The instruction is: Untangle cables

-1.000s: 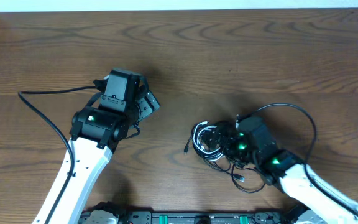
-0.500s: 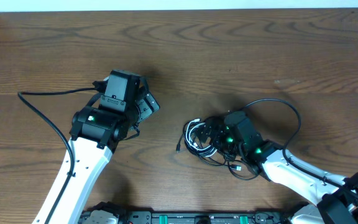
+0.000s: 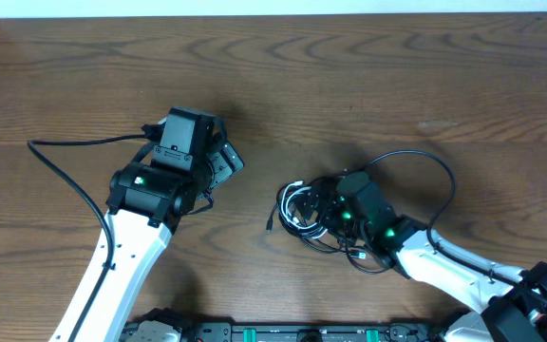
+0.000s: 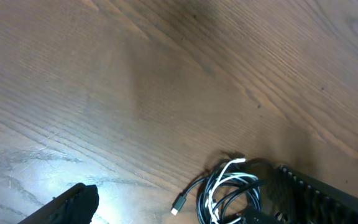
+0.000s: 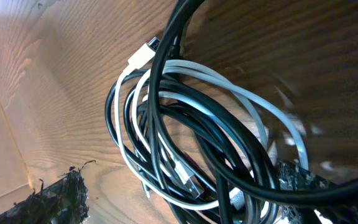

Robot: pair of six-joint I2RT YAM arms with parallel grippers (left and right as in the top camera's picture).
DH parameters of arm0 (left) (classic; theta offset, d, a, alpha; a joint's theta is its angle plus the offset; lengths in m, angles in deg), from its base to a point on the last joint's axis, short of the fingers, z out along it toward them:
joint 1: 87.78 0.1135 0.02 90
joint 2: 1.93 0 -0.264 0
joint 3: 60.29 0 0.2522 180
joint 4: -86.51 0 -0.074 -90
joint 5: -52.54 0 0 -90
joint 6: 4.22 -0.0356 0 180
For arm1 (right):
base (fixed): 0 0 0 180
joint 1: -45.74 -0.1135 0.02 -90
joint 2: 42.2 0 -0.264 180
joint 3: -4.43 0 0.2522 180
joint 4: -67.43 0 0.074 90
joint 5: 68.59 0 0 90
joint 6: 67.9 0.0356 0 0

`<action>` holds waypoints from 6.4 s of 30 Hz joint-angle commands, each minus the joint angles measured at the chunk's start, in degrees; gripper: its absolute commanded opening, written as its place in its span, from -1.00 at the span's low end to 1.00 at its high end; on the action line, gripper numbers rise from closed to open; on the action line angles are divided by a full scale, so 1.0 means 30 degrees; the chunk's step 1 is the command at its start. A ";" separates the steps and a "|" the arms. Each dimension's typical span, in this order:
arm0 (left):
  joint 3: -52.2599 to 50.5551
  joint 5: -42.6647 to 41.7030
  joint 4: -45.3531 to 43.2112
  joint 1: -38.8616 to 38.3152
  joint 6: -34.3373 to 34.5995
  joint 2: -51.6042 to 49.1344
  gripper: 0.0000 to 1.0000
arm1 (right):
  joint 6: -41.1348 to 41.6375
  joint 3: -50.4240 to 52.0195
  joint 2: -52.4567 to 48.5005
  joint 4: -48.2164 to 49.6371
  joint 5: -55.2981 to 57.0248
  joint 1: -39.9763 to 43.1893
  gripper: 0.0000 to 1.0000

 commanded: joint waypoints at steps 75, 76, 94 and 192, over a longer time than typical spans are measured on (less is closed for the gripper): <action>-0.0969 -0.1690 -0.0248 -0.1282 0.0678 -0.3738 0.80 | -0.7453 0.0036 0.4014 -0.3009 0.0933 -0.0576 -0.98; -0.0969 -0.1690 -0.0255 -0.1282 0.0678 -0.3730 0.80 | -0.7876 0.0036 0.4408 -0.3198 0.0809 -0.0583 -0.98; -0.0969 -0.1989 -0.0248 -0.1282 -0.1173 -0.3738 0.80 | -0.8721 0.0036 0.5719 -0.2856 0.0306 -0.0561 -0.98; -0.3359 -0.7512 -0.5982 -0.3512 0.3009 0.1596 -0.85 | -1.1927 0.0044 0.6237 -0.7198 0.1508 0.2652 -0.98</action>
